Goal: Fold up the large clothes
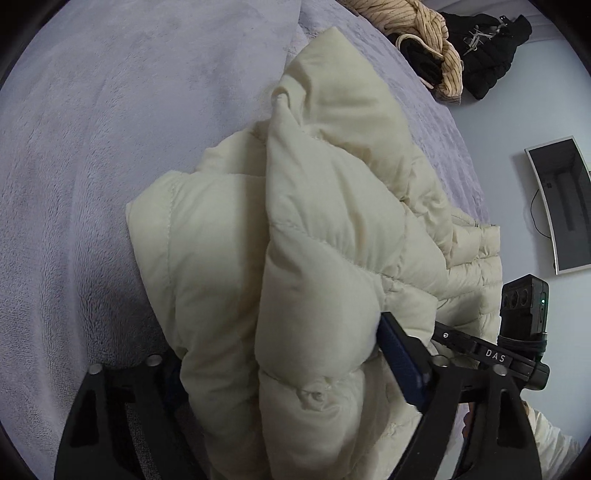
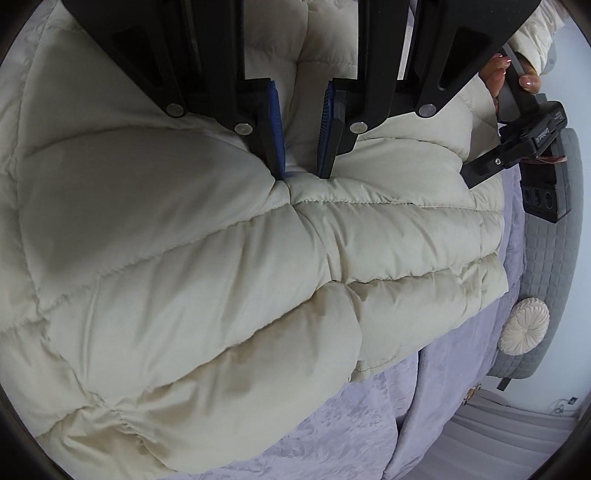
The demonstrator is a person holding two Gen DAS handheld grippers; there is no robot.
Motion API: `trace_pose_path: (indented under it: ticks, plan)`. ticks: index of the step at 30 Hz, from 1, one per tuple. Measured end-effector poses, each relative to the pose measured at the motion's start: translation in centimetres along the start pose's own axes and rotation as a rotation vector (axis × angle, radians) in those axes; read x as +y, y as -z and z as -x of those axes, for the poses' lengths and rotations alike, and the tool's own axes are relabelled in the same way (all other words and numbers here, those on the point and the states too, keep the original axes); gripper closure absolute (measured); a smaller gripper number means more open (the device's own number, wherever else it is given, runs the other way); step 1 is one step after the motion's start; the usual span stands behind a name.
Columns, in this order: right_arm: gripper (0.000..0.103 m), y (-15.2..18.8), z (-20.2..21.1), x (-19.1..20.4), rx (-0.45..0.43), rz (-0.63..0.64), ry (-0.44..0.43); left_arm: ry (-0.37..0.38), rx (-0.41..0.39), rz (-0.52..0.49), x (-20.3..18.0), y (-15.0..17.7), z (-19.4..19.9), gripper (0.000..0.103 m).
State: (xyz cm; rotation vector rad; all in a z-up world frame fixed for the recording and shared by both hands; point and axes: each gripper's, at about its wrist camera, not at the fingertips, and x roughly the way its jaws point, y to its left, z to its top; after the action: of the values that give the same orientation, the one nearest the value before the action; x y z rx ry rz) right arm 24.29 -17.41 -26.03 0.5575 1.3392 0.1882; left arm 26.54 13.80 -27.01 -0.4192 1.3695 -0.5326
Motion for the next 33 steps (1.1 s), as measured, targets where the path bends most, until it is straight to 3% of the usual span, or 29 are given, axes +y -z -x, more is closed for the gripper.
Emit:
trace_pose_path:
  ticks: [2, 5, 8, 12, 21, 28, 33]
  plan:
    - [0.085, 0.1, -0.1, -0.1, -0.004, 0.007, -0.003, 0.044, 0.002, -0.011, -0.9, -0.1, 0.1, 0.058]
    - [0.085, 0.2, -0.3, -0.2, -0.006, 0.006, -0.009, 0.046, -0.011, -0.059, -2.7, -0.1, 0.9, 0.072]
    - [0.085, 0.3, -0.5, -0.3, -0.005, 0.004, -0.014, 0.076, -0.026, -0.084, -4.9, -0.4, 1.9, 0.077]
    - [0.085, 0.6, -0.5, -0.5, -0.007, 0.004, -0.026, 0.159, -0.052, -0.105, -8.4, -0.4, 3.4, 0.077]
    - [0.086, 0.7, -0.6, -2.3, -0.008, -0.036, -0.102, 0.181, -0.021, -0.251, -17.7, 0.8, 1.8, 0.077]
    - [0.088, 0.8, -0.8, -4.3, -0.004, -0.081, -0.192, 0.161, -0.011, -0.223, -19.5, 0.9, 0.6, 0.077]
    - [0.088, 0.5, -0.3, -5.1, 0.01, -0.084, -0.207, 0.118, -0.022, -0.215, -20.1, 1.6, 0.3, 0.077]
